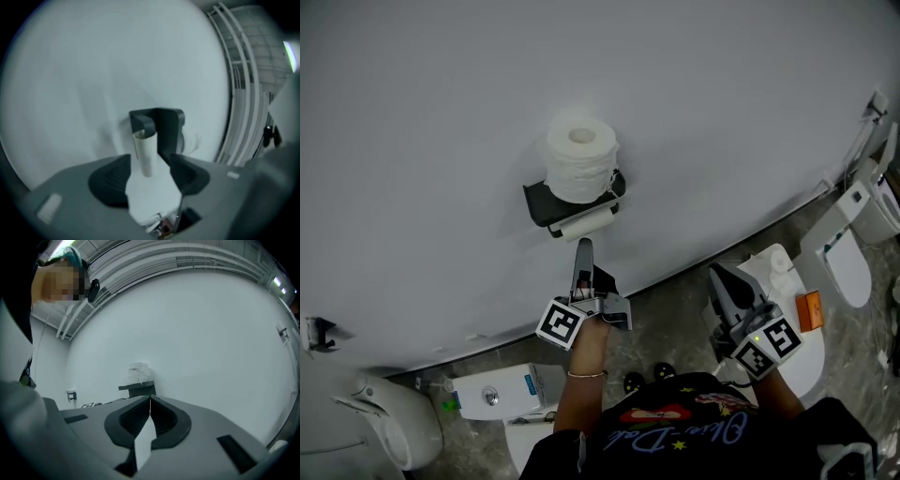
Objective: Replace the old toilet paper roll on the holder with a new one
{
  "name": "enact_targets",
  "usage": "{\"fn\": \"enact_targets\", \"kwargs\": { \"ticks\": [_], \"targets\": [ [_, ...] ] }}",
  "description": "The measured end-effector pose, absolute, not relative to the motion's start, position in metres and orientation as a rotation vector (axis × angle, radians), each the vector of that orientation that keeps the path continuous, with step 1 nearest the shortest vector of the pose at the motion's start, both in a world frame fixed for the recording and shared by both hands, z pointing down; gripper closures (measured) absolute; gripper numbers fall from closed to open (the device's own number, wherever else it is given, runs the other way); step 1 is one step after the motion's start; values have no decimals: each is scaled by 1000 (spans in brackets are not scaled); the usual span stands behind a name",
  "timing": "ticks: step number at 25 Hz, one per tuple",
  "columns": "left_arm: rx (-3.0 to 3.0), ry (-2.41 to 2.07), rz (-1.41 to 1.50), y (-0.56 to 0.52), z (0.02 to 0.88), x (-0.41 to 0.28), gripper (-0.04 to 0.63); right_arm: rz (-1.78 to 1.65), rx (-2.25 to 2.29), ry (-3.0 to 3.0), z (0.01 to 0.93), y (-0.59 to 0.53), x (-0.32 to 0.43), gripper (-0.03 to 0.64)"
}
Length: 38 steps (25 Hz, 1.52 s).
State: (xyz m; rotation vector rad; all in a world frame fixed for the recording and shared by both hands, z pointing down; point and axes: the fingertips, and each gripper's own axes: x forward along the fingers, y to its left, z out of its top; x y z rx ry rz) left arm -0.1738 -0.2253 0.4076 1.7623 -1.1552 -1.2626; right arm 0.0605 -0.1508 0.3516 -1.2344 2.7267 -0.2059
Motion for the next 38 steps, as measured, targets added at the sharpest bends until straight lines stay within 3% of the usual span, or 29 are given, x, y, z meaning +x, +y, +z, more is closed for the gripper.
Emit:
{"fn": "enact_targets", "kwargs": {
  "ticks": [6,10,11,12,22,29,38],
  "targets": [
    [1774,-1167,-1283,-252,398,-177,348,199,-1333,2912,355,-138,48,603],
    [1731,-1161,-1326,-264,395,-180,355,83,-1326,2855,360,-136,59,603],
    [1732,-1155,-1330,-264,395,-179,411,59,-1354,2847,363,-137,64,603],
    [1745,-1152,-1327,-264,395,-178,414,39,-1385,2837,365,-138,70,603],
    [1833,-1085,-1249,-294,393,-137,414,-85,-1557,2692,371,-154,110,603],
    [1932,-923,-1161,-308,384,-62,414,-110,-1675,2601,370,-148,147,603],
    [2315,-1209,-777,-236,390,-44,414,-157,-1568,2609,366,-149,139,603]
  ]
}}
